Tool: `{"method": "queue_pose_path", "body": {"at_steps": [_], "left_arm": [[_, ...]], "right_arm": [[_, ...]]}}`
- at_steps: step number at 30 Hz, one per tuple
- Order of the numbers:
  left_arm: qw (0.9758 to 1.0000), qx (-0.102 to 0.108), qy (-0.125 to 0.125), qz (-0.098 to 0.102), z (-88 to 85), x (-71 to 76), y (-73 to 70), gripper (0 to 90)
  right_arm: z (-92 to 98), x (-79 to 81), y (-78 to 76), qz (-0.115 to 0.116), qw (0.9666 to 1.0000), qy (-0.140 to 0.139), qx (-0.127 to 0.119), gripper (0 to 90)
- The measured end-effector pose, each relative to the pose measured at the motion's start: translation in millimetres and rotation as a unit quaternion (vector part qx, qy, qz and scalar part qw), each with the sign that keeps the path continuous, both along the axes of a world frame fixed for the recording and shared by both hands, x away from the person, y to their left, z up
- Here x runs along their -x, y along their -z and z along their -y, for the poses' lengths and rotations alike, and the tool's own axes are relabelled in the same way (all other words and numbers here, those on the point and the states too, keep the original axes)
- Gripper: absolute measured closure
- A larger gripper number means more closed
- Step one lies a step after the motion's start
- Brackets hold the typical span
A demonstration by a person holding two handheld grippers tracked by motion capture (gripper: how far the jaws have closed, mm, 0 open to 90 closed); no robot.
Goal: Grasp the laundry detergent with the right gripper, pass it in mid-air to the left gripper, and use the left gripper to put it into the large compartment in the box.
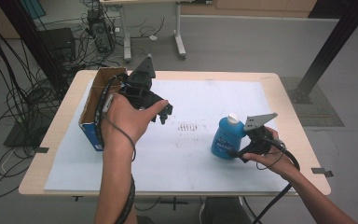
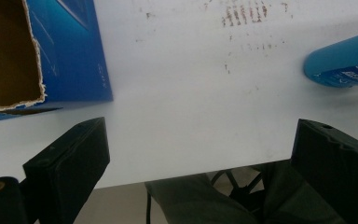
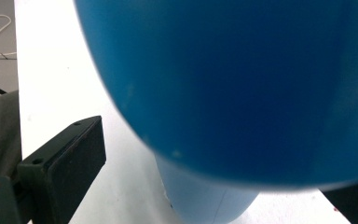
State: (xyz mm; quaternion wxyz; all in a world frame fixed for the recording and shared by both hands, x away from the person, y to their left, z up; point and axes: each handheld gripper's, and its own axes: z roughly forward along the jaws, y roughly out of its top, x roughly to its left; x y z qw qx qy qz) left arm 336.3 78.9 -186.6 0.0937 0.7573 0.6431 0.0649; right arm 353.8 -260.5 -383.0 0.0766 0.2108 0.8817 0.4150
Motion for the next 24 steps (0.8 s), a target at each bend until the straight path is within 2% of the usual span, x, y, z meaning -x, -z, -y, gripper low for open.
{"method": "queue_pose_path", "body": {"at_steps": [24], "left_arm": [[1.0000,0.000,0.002,0.000,0.2,-1.7,-0.1,4.9]], "right_arm": [[-4.0,0.4,1.8,0.011,0.9998,0.001,-0.017,2.5]]}}
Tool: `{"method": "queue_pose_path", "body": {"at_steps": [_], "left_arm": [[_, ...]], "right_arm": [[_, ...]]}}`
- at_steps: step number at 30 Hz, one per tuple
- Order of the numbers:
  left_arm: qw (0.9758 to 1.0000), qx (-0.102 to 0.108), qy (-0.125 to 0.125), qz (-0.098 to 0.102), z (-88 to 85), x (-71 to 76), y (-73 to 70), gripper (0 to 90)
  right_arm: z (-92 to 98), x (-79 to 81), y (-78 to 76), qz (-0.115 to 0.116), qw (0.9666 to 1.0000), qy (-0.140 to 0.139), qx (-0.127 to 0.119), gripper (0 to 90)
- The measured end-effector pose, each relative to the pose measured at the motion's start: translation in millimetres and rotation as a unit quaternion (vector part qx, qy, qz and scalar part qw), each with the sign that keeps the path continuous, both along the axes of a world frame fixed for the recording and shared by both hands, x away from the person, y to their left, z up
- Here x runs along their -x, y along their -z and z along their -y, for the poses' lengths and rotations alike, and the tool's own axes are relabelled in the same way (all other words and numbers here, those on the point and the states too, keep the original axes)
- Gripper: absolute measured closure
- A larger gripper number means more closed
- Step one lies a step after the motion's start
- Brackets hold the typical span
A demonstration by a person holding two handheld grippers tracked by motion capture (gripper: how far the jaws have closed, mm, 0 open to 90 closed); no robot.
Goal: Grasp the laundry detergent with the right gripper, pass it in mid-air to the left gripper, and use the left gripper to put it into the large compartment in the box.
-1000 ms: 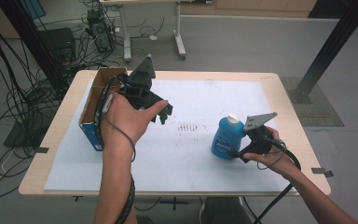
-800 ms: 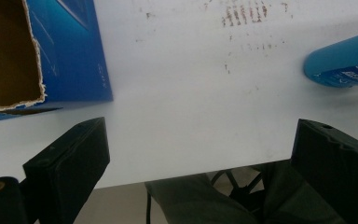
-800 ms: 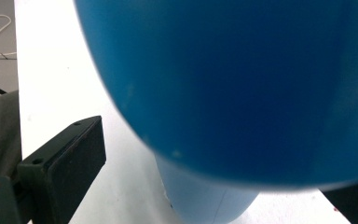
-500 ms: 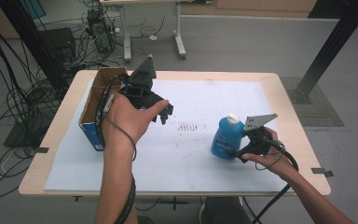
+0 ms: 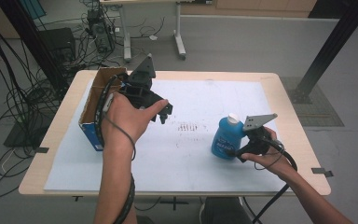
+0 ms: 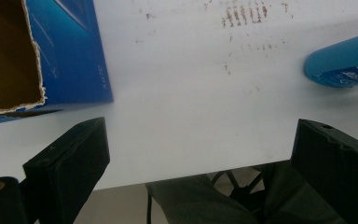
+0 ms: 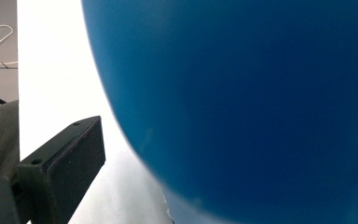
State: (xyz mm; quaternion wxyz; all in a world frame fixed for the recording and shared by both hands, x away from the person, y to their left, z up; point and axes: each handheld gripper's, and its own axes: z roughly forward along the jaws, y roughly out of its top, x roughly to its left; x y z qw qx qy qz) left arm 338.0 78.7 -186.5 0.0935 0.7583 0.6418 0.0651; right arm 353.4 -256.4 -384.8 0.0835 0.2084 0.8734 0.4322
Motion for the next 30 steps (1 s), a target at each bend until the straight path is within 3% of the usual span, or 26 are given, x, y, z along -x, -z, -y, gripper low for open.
{"method": "queue_pose_path", "body": {"at_steps": [30], "left_arm": [[1.0000,0.001,0.001,0.000,-1.1,-0.7,-0.4,4.8]], "right_arm": [[-1.2,0.1,-0.6,0.005,1.0000,0.001,-0.007,2.5]]}}
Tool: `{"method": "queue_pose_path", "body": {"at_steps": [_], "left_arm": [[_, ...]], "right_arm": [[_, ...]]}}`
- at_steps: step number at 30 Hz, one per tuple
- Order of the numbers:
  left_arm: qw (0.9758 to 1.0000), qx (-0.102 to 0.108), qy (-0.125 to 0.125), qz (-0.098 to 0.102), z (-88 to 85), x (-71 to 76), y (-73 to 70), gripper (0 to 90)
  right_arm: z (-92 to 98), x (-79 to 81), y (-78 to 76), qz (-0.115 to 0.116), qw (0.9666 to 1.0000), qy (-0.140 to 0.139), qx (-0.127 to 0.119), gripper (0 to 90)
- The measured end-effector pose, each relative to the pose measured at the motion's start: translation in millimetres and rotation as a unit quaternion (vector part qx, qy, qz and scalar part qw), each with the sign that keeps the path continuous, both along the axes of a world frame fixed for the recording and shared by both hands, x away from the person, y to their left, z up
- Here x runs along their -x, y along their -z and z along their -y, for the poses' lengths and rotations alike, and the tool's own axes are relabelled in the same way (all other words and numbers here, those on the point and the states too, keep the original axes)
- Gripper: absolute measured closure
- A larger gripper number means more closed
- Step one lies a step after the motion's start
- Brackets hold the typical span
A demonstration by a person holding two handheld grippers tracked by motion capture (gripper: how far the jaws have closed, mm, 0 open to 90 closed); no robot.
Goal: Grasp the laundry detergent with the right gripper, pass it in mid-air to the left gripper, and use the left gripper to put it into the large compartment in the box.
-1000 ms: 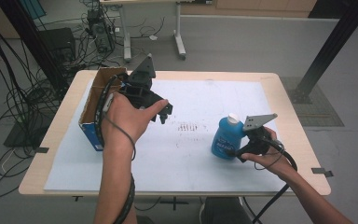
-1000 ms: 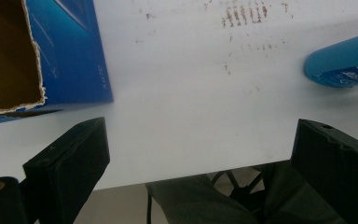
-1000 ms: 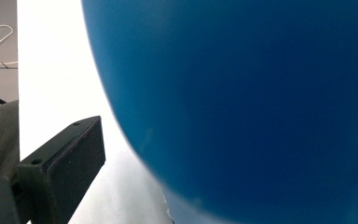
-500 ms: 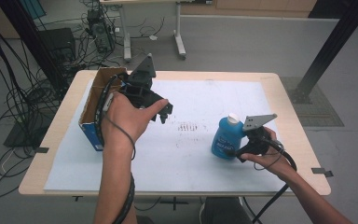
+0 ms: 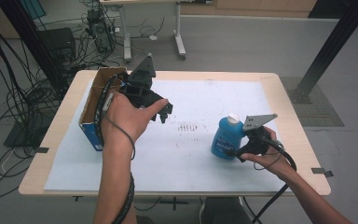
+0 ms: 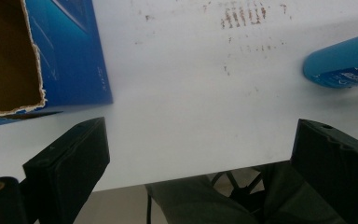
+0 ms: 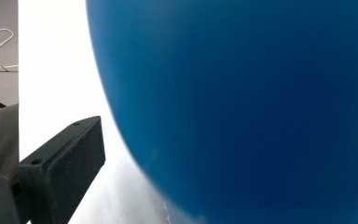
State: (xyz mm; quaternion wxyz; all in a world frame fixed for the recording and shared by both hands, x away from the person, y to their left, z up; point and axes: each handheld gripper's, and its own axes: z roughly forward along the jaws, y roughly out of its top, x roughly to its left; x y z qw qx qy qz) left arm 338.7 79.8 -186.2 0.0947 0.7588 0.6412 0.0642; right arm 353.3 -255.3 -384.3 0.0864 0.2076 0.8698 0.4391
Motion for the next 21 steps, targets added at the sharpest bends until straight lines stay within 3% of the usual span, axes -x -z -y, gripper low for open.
{"method": "queue_pose_path", "body": {"at_steps": [21], "left_arm": [[1.0000,0.001,0.001,0.002,-0.3,0.3,0.3,4.8]], "right_arm": [[-1.2,0.1,0.7,0.002,1.0000,-0.005,0.002,2.5]]}}
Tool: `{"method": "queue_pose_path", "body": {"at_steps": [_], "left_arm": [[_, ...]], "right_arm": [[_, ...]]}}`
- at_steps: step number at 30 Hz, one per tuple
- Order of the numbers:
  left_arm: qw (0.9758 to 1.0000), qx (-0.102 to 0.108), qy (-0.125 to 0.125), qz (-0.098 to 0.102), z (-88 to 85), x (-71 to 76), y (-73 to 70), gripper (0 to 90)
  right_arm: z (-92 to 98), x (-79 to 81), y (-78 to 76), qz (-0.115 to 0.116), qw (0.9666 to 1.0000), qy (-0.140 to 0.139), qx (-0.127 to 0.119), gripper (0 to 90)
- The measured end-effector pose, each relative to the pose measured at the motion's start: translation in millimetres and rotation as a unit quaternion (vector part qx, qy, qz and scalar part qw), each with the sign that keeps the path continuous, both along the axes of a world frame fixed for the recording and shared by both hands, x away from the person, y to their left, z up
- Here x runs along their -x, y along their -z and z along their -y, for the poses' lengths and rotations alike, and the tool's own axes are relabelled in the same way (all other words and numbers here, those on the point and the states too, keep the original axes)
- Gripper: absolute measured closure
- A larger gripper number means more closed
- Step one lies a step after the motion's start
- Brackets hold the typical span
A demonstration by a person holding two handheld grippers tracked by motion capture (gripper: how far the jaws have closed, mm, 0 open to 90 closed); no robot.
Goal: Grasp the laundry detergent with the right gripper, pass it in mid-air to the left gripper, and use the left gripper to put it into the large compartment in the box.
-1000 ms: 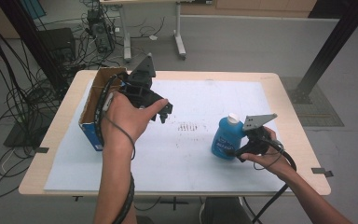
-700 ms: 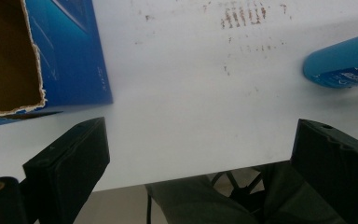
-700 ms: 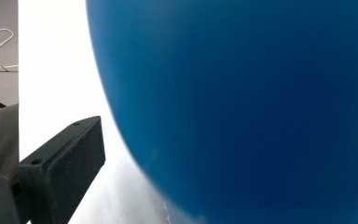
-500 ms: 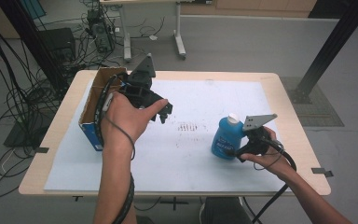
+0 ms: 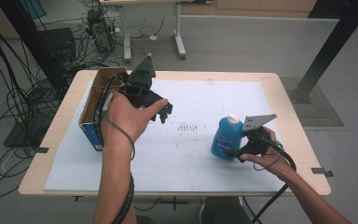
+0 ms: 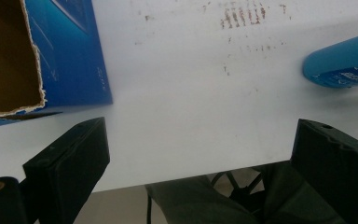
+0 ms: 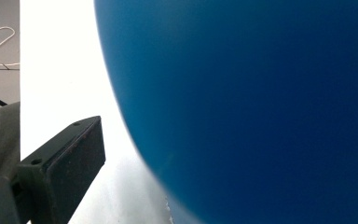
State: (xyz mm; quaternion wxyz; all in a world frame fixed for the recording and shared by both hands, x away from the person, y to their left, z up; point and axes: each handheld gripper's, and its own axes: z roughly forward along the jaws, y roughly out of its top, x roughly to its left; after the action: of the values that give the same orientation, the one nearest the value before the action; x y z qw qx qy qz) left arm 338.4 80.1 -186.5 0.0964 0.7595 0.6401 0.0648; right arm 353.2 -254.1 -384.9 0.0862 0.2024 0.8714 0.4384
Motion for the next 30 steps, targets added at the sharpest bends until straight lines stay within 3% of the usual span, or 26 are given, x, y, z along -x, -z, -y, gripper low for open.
{"method": "queue_pose_path", "body": {"at_steps": [19,30], "left_arm": [[1.0000,0.001,0.000,0.003,-0.3,2.4,-1.9,4.8],[1.0000,0.000,0.002,0.001,0.3,1.4,-0.7,4.8]], "right_arm": [[-0.7,-0.6,-0.9,0.002,1.0000,0.000,0.000,4.3],[1.9,-3.8,1.1,0.008,1.0000,0.003,0.001,13.3]]}}
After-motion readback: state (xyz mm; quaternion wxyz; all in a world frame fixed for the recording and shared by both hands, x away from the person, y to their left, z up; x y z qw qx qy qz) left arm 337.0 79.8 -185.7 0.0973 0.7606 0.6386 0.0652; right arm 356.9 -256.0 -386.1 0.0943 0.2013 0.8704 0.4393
